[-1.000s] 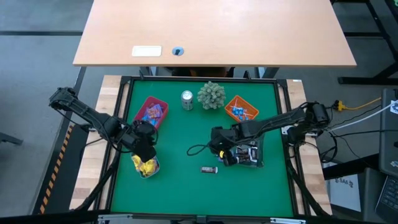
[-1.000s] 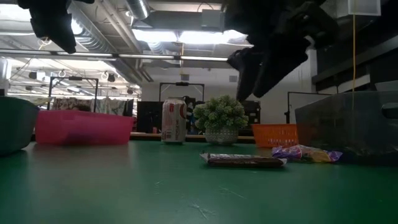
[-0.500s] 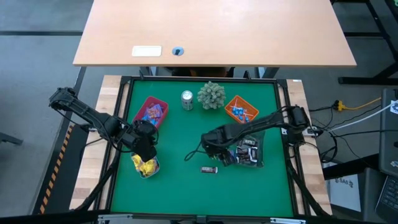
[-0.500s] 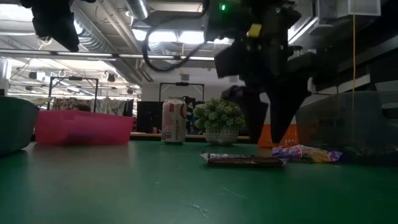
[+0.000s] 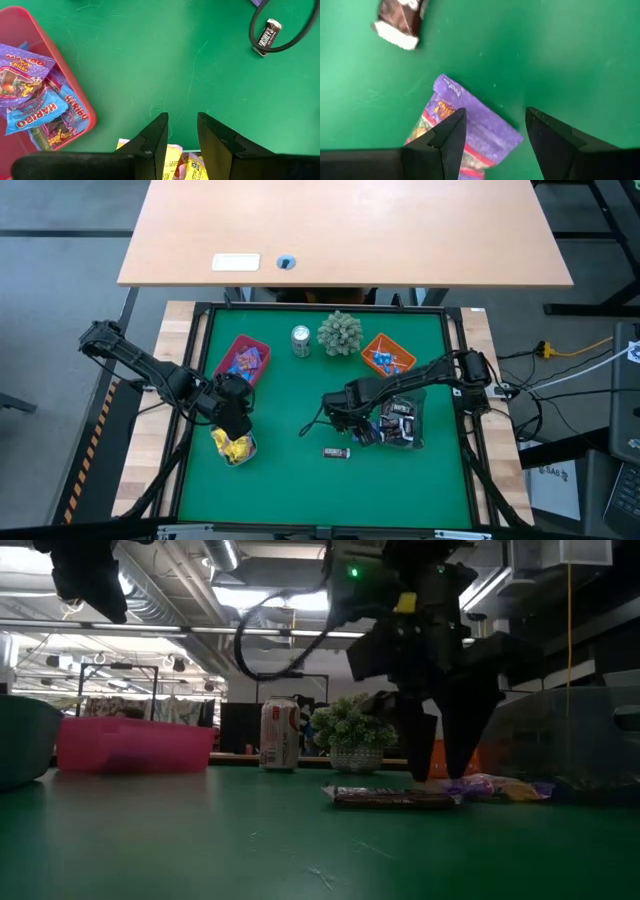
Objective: Sort candy
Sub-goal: Put the purple gummy into the red transparent bin
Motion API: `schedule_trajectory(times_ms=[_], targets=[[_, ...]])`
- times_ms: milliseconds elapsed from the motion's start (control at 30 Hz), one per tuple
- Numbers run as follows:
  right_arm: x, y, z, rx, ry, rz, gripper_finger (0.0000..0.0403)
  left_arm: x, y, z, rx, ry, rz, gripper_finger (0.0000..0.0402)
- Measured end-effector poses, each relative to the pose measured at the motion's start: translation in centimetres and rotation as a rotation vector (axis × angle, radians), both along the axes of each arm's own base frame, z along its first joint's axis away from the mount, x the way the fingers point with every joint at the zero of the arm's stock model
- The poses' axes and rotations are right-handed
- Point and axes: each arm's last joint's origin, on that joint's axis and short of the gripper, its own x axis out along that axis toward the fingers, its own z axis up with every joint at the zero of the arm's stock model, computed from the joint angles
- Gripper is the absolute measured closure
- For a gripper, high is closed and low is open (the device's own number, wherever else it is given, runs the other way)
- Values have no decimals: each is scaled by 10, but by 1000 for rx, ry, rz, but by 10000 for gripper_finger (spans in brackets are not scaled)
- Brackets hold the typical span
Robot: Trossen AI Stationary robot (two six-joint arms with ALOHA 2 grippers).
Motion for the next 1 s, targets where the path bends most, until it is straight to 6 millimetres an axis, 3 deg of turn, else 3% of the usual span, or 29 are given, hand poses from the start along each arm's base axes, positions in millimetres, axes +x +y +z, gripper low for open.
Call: schedule_trajectory(times_ms=[400, 733, 1000], targets=[[9, 6, 17, 28, -42, 13, 198, 0, 0, 0, 0, 0, 1, 308], [-3, 39, 7, -27, -49, 131, 198, 0, 0, 0, 0, 0, 1, 308], [-7, 40, -3, -117, -60, 132, 198, 0, 0, 0, 0, 0, 1, 308]])
